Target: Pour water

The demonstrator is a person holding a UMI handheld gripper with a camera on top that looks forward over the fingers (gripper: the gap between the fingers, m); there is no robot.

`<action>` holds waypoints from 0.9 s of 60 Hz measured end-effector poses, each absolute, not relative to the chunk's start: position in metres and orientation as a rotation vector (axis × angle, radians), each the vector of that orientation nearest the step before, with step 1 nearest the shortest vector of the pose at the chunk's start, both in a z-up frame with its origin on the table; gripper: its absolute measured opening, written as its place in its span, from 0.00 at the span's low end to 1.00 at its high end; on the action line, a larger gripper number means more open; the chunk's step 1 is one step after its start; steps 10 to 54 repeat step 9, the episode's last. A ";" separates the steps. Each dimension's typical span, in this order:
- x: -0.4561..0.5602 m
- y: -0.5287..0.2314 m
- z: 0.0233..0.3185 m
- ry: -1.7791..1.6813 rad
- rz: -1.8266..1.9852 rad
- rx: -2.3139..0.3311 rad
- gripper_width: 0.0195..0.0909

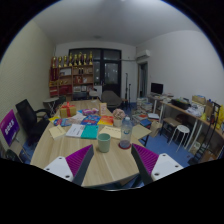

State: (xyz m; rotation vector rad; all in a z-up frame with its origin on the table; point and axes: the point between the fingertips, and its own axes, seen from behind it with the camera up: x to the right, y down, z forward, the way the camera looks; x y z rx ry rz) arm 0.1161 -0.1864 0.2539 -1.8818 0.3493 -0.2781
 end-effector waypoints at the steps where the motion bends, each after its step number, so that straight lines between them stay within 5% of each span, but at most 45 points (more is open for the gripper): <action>1: 0.111 -0.190 0.258 0.346 -0.286 -1.883 0.91; 54: 0.075 -0.234 0.276 0.354 -0.295 -1.902 0.91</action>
